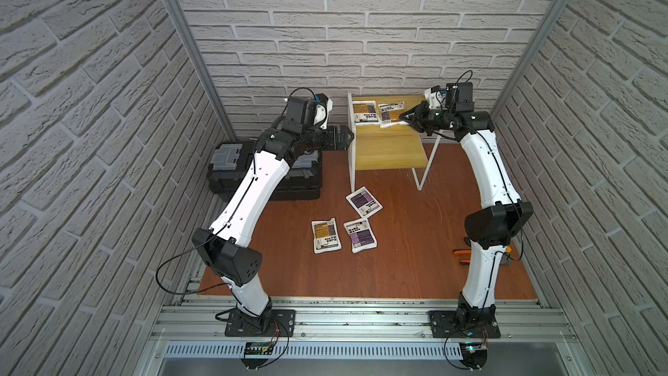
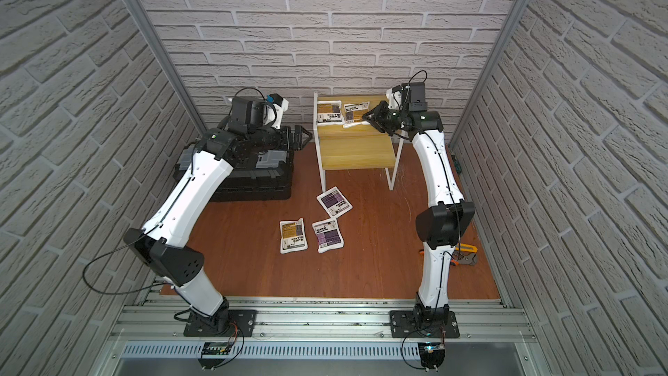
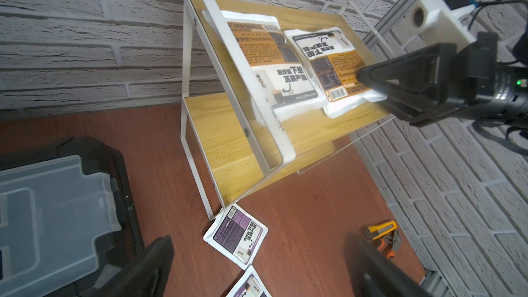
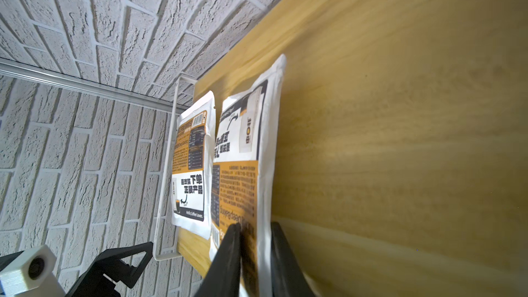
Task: Place the bagged coffee beans on the shelf by color
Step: Place the bagged coffee beans on the shelf.
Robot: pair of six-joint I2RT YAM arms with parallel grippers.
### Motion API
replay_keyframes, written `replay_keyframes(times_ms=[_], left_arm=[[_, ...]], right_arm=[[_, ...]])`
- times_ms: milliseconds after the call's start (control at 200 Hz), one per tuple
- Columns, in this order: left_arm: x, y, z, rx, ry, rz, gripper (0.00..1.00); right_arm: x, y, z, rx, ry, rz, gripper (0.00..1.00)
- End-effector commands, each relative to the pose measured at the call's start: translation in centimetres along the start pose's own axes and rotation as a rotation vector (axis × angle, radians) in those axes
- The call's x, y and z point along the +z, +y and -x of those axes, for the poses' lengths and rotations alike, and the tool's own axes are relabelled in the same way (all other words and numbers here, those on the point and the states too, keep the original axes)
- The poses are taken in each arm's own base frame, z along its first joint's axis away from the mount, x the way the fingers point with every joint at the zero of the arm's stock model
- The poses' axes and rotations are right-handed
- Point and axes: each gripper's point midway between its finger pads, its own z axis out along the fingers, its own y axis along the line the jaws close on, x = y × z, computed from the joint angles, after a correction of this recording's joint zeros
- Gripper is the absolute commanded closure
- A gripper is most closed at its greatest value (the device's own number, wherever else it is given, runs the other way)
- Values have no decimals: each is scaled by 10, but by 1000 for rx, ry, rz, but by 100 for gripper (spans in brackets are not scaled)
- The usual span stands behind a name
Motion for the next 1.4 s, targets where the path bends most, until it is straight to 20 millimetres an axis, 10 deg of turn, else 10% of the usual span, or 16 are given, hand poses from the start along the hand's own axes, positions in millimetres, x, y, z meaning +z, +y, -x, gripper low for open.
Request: replay_keyframes(times_ms=[0,185,660,1395], left_arm=[[0,-4,3,27,-22,-6,2],[2,-6,1,30,-19,-8,2],[2,-7,-1,37,-20,-1,2],[-2,-4,-2,37,-34,15,2]], right_arm=[[-1,3,15,-20,-53,7,69],[-16,6,17,-63,-87,-27,42],[-84,46,-6,-219,-180,-64,30],[-32,51,-54,-235,-29,-52,30]])
